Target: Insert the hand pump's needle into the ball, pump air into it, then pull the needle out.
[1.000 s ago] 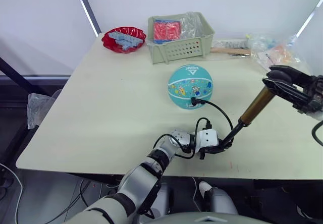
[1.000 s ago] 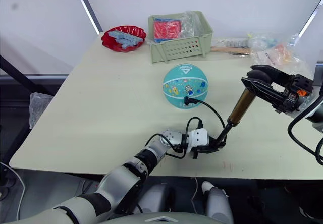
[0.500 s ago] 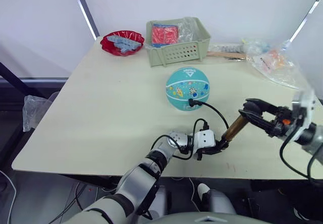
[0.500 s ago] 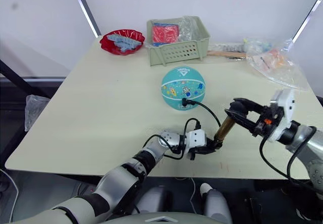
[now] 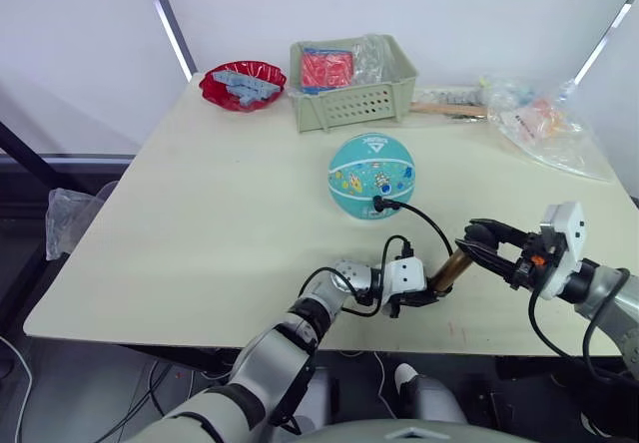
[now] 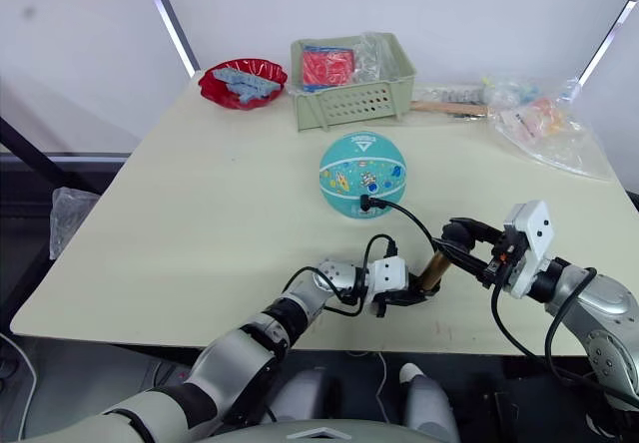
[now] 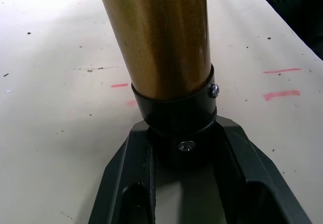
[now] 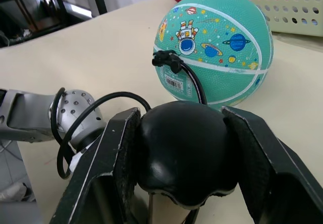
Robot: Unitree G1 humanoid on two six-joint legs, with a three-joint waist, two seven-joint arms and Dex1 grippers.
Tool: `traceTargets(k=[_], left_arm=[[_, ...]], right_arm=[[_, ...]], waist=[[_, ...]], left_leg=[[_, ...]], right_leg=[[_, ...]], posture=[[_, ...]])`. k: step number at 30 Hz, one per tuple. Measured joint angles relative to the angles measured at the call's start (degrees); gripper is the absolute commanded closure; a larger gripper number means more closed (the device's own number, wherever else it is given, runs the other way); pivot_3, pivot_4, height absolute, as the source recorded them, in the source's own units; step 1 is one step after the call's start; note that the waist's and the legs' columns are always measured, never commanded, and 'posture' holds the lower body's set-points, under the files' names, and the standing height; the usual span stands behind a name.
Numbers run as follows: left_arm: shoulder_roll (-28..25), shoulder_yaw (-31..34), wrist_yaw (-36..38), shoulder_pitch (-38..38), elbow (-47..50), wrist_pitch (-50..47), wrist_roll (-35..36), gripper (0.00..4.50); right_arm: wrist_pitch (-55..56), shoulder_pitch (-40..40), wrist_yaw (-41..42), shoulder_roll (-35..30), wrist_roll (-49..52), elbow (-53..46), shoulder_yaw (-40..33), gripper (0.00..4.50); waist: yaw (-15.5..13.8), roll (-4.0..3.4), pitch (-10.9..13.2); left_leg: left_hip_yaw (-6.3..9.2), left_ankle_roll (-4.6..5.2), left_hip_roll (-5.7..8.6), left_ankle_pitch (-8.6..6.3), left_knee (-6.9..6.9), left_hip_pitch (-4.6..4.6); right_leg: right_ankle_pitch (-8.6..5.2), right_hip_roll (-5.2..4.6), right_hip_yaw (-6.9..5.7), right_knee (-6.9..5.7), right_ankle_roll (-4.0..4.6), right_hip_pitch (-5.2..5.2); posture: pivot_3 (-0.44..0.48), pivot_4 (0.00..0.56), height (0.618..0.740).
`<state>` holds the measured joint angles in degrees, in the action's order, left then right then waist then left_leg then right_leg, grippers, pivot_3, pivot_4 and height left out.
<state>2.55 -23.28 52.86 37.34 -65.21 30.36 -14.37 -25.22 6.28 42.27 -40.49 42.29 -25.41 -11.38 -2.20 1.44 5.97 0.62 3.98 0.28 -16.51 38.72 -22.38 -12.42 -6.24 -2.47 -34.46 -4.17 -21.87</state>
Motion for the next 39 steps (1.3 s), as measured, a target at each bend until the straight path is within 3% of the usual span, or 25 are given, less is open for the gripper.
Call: traceTargets(k=[7, 22, 31, 39], left_arm=[[0.57, 0.01, 0.44, 0.74, 0.04, 0.40, 0.09, 3.38], [0.99, 0.02, 0.54, 1.07, 0.13, 0.44, 0.11, 3.38], [1.04, 0.00, 0.65, 1.00, 0.11, 0.43, 0.09, 3.38], [0.21, 0.00, 0.59, 0.68, -0.16, 0.10, -0.02, 3.38]], right_arm=[[-4.61, -2.97, 1.72, -2.76, 6.15, 0.04, -5.11, 2.44], [-13.74, -15.24, 0.20, -11.45, 23.51, 0.38, -18.81, 2.44], [-13.25, -11.47, 0.49, -11.44, 22.47, -1.88, -21.27, 2.44], [-8.40, -3.79, 1.38, -10.76, 16.11, -4.03, -17.16, 2.44]], waist=[[-0.20, -0.64, 0.84], [-0.41, -0.74, 1.27], [-0.36, -0.62, 1.21], [-0.06, 0.18, 0.63]], left_leg=[[-0.01, 0.00, 0.14, 0.01, 0.04, -0.23], [0.00, 0.00, 0.24, 0.02, 0.13, -0.42], [0.03, 0.01, 0.31, 0.02, 0.14, -0.42], [0.18, 0.00, 0.13, 0.01, 0.13, -0.23]], right_leg=[[0.01, -0.06, 0.00, 0.05, -0.01, -0.14], [0.02, -0.18, -0.06, 0.09, -0.03, -0.21], [0.01, -0.27, -0.09, 0.09, -0.05, -0.19], [-0.01, -0.30, -0.15, 0.08, -0.04, -0.02]], posture=[[0.000, 0.150, 0.738], [0.000, 0.150, 0.738], [0.000, 0.150, 0.738], [0.000, 0.150, 0.738]])
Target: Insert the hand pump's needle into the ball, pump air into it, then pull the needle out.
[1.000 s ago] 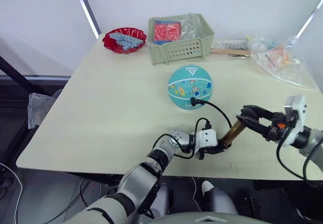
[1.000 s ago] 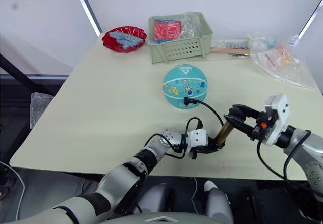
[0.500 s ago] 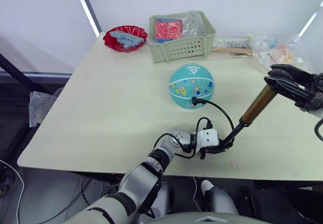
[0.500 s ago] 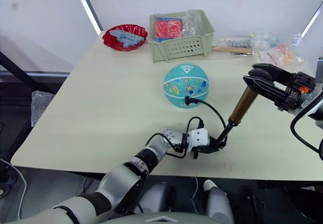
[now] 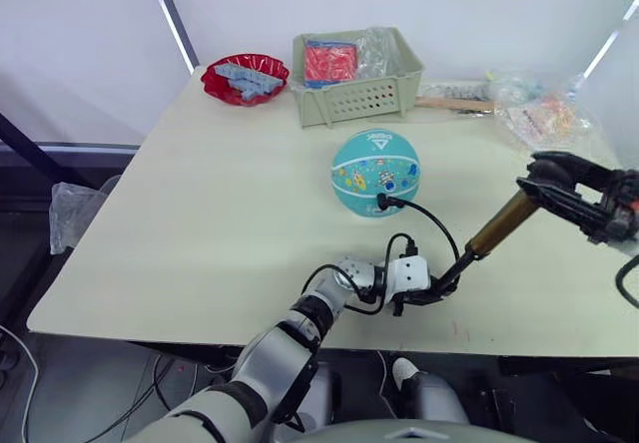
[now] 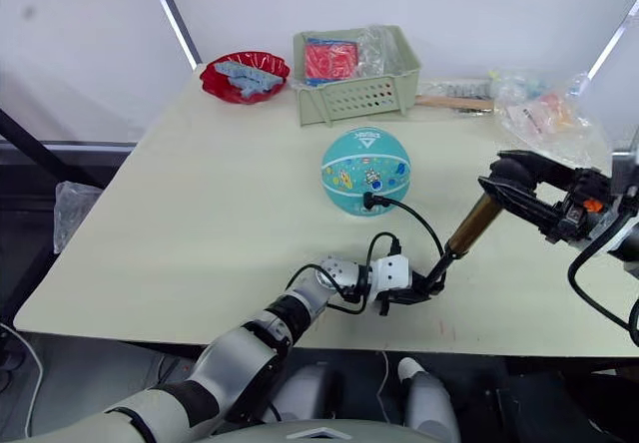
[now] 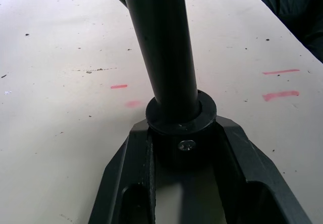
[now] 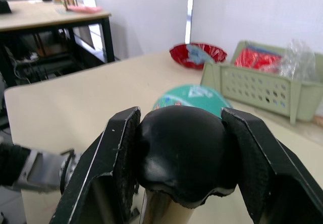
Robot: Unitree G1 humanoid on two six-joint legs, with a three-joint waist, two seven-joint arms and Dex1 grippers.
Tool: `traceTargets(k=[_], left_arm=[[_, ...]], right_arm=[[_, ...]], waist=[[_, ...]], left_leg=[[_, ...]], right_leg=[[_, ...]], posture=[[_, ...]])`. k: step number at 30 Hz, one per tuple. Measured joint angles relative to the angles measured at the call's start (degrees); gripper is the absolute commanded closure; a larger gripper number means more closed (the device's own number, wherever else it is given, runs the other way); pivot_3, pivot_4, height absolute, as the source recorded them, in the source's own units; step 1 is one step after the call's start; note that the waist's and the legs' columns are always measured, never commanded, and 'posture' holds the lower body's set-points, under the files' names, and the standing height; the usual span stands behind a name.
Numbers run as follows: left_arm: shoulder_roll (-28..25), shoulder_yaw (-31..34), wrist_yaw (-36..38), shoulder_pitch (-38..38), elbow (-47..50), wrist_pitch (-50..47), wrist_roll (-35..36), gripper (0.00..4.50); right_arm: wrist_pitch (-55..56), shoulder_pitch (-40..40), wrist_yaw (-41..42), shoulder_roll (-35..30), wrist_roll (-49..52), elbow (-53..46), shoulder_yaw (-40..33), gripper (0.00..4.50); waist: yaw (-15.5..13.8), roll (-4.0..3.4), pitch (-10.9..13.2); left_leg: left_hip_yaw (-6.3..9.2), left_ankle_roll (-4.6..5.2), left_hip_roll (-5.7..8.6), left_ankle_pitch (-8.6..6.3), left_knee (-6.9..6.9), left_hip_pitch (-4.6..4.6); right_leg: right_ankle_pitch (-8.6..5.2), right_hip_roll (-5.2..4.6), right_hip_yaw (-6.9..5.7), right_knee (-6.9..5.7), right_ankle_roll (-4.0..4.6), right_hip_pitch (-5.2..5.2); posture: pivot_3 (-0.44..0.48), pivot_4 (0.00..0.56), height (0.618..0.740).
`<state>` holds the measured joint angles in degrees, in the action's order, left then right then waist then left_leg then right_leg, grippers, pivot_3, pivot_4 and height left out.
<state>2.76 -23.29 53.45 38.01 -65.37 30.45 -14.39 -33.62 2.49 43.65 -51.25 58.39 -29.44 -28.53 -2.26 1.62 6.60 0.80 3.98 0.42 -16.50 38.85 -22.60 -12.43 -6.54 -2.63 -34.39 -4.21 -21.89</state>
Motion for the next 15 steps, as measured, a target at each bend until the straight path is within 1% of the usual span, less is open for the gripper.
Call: traceTargets(k=[2, 5, 15], left_arm=[[-0.24, 0.00, 0.00, -0.02, -0.01, 0.00, -0.04, 3.38], [-0.24, -0.03, 0.01, -0.02, 0.00, 0.02, -0.04, 3.38], [-0.17, -0.21, 0.04, -0.08, 0.00, 0.02, -0.04, 3.38]], right_arm=[[0.43, 1.80, -0.11, 0.76, -2.24, 0.10, 2.16, 2.44], [0.65, 2.79, -0.37, 1.61, -5.04, 0.27, 5.37, 2.44], [5.36, 5.27, -1.20, 10.10, -14.59, 4.02, 15.39, 2.44]], waist=[[0.11, 0.15, -0.10], [0.10, 0.08, -0.14], [0.05, 0.07, -0.21]], left_leg=[[0.02, 0.00, -0.05, 0.00, 0.00, 0.02], [0.02, 0.00, -0.05, 0.00, 0.00, 0.02], [0.15, 0.00, -0.03, 0.00, -0.03, -0.01]], right_leg=[[0.00, -0.02, -0.01, 0.00, 0.01, 0.01], [0.00, -0.03, -0.01, 0.00, 0.01, 0.00], [-0.01, -0.02, -0.15, 0.01, 0.02, 0.02]], posture=[[0.000, 0.150, 0.738], [0.000, 0.150, 0.738], [0.000, 0.150, 0.738]])
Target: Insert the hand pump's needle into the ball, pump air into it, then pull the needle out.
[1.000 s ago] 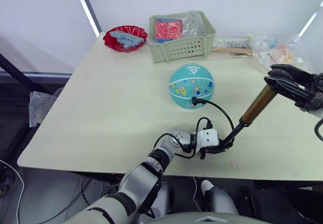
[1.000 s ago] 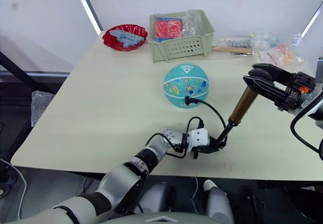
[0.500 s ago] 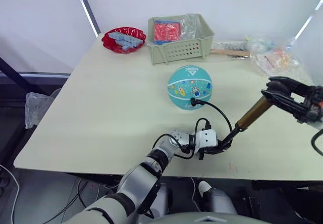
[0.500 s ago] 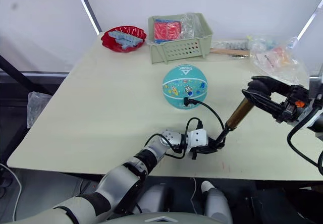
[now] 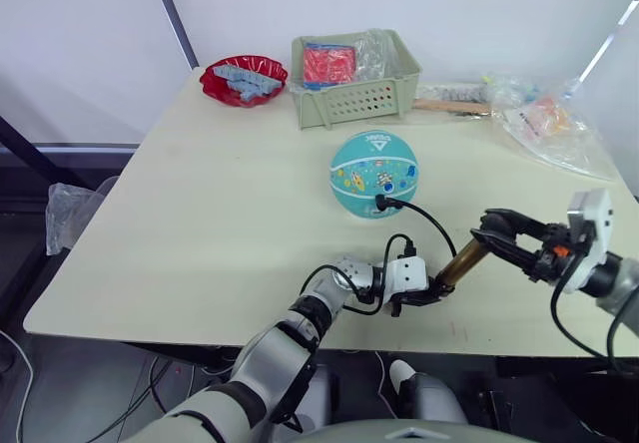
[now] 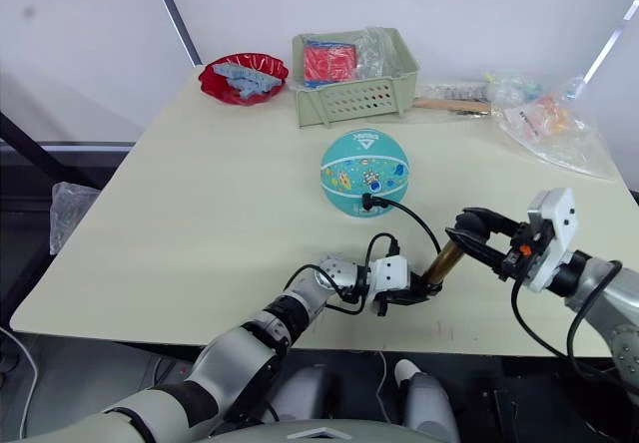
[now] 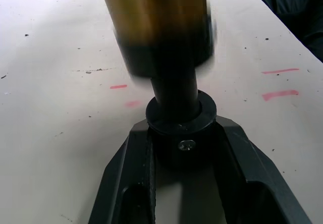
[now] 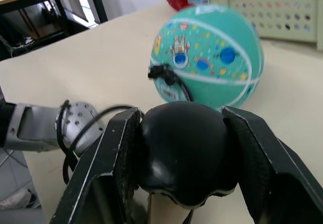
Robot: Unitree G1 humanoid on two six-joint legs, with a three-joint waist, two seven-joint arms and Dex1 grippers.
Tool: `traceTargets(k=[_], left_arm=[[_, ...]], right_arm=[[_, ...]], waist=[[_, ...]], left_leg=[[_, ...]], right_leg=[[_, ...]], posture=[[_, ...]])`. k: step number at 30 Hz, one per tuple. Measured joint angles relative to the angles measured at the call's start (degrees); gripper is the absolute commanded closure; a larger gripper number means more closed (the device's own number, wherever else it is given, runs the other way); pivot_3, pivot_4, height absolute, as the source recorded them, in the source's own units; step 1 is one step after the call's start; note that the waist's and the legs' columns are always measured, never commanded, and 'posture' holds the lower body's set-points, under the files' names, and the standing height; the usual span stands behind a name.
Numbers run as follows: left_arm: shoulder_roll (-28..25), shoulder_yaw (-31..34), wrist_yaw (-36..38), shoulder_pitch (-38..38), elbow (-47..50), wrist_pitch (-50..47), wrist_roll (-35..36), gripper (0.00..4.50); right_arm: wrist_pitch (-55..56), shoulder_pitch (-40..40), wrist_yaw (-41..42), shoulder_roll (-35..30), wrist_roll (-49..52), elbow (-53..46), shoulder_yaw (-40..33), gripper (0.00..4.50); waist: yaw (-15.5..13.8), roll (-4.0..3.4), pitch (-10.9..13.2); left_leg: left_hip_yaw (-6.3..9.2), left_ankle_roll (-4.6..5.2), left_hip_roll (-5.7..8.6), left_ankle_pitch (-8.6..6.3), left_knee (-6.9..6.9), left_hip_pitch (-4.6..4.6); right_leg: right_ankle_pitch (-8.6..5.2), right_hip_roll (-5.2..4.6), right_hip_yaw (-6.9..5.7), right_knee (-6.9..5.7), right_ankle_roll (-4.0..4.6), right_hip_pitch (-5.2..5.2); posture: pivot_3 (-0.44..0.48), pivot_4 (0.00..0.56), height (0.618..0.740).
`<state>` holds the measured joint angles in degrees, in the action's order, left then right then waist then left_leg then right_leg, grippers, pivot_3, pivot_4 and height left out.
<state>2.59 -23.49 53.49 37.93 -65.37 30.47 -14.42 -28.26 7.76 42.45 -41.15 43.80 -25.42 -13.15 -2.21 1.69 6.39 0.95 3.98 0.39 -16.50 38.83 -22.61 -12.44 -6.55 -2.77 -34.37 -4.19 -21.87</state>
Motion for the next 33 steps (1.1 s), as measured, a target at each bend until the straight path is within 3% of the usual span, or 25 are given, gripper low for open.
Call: traceTargets(k=[5, 14, 33], left_arm=[[-0.14, 0.00, -0.01, -0.06, -0.04, -0.10, 0.00, 3.38], [0.39, 0.02, 0.01, 0.29, 0.18, 0.19, 0.25, 3.38], [1.08, 0.03, 0.29, 0.75, 0.22, 0.31, 0.49, 3.38]], right_arm=[[2.11, -0.04, -0.04, 1.69, -1.82, 0.20, 1.34, 2.44], [1.21, -3.33, 1.04, 3.44, 2.18, 1.71, -1.71, 2.44], [-9.27, -15.94, -0.28, -9.84, 20.84, -0.26, -16.76, 2.44]], waist=[[0.02, 0.05, -0.12], [-0.07, -0.76, 0.50], [-0.33, -1.30, 1.18]], left_leg=[[0.12, 0.00, -0.01, 0.00, 0.00, 0.01], [0.12, -0.01, 0.10, 0.02, 0.01, -0.08], [0.23, 0.00, 0.37, 0.03, 0.14, -0.26]], right_leg=[[-0.01, 0.31, -0.08, 0.00, 0.01, 0.04], [0.00, 0.27, -0.07, -0.01, 0.01, 0.00], [0.00, 0.01, -0.26, -0.01, -0.10, 0.01]], posture=[[0.000, 0.150, 0.738], [0.000, 0.150, 0.738], [0.000, 0.150, 0.738]])
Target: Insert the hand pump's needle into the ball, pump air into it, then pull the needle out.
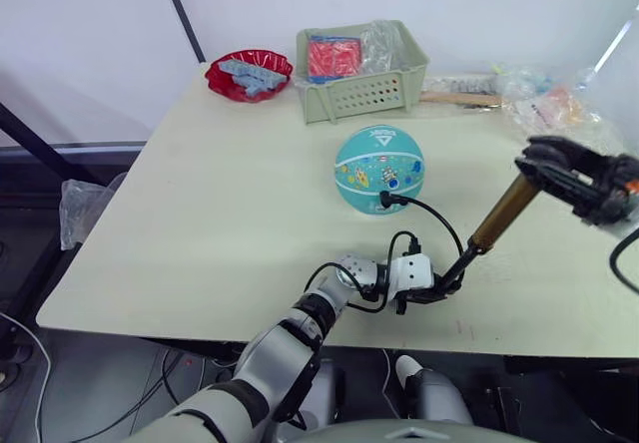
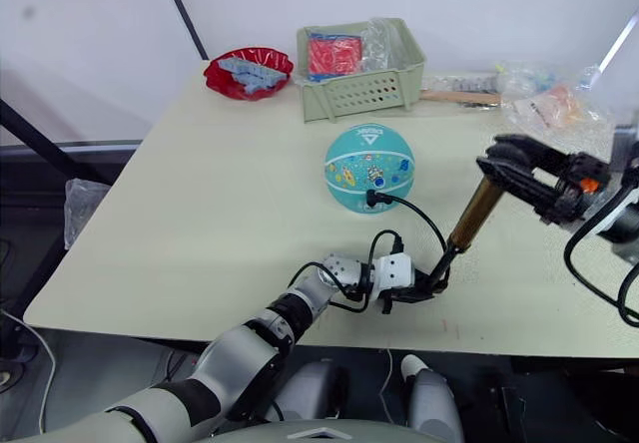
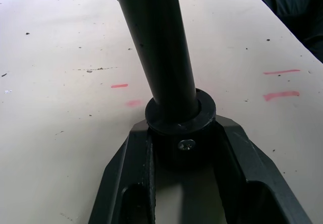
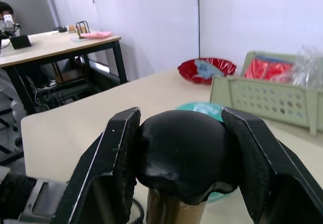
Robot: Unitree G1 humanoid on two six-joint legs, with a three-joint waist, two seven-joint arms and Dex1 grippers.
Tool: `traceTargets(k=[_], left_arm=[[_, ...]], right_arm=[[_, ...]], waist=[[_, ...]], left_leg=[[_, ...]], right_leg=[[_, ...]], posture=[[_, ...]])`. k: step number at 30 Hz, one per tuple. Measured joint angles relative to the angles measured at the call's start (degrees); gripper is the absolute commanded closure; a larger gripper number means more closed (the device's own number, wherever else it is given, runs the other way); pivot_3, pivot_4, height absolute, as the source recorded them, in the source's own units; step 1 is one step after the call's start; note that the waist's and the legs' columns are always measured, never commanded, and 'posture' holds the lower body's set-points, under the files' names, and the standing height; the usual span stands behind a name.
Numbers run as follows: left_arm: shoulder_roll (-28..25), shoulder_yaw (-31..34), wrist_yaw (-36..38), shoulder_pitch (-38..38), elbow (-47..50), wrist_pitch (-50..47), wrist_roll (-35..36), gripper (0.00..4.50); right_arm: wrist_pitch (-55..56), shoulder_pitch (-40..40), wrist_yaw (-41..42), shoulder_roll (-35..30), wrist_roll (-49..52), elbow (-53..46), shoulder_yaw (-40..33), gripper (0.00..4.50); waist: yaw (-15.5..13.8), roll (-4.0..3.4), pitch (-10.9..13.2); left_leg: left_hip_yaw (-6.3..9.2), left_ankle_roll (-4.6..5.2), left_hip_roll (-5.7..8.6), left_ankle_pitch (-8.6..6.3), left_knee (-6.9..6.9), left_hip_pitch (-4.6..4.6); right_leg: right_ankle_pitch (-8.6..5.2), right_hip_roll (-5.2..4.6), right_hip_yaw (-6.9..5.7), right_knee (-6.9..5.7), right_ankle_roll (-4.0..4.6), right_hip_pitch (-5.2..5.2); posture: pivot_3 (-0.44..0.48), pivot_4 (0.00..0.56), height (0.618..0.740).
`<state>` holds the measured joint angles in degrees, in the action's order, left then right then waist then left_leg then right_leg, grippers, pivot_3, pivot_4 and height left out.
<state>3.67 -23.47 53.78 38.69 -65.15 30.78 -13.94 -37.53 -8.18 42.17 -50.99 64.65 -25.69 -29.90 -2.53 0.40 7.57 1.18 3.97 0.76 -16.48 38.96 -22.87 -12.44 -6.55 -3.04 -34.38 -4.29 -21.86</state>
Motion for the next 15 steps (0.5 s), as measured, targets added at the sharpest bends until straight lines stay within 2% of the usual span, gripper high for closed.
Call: traceTargets(k=[5, 9, 15], left_arm=[[0.00, -0.01, -0.01, 0.01, -0.01, -0.01, 0.00, 3.38], [-0.08, -0.09, 0.02, -0.01, -0.19, -0.10, -0.03, 3.38], [-0.59, -0.09, -0.07, -0.04, -0.73, -0.53, -0.09, 3.38]], right_arm=[[-0.21, 0.93, -0.87, 0.47, 0.23, -1.70, -0.94, 2.44], [2.26, 4.98, -1.17, 3.15, -1.73, -4.11, -1.38, 2.44], [6.71, 10.37, -0.37, 4.77, -8.15, -4.33, 3.88, 2.44]], waist=[[0.07, 0.01, 0.00], [0.14, 0.16, -0.12], [0.35, 0.86, -0.75]], left_leg=[[0.03, 0.00, 0.04, 0.00, 0.00, 0.00], [0.16, 0.00, 0.04, 0.00, 0.00, 0.04], [0.28, 0.00, -0.01, 0.00, 0.00, 0.16]], right_leg=[[-0.01, -0.05, -0.03, -0.01, -0.01, 0.02], [-0.02, -0.04, -0.15, -0.01, -0.07, 0.12], [-0.07, 0.04, -0.21, -0.05, -0.02, 0.19]], posture=[[0.000, 0.150, 0.738], [0.000, 0.150, 0.738], [0.000, 0.150, 0.738]])
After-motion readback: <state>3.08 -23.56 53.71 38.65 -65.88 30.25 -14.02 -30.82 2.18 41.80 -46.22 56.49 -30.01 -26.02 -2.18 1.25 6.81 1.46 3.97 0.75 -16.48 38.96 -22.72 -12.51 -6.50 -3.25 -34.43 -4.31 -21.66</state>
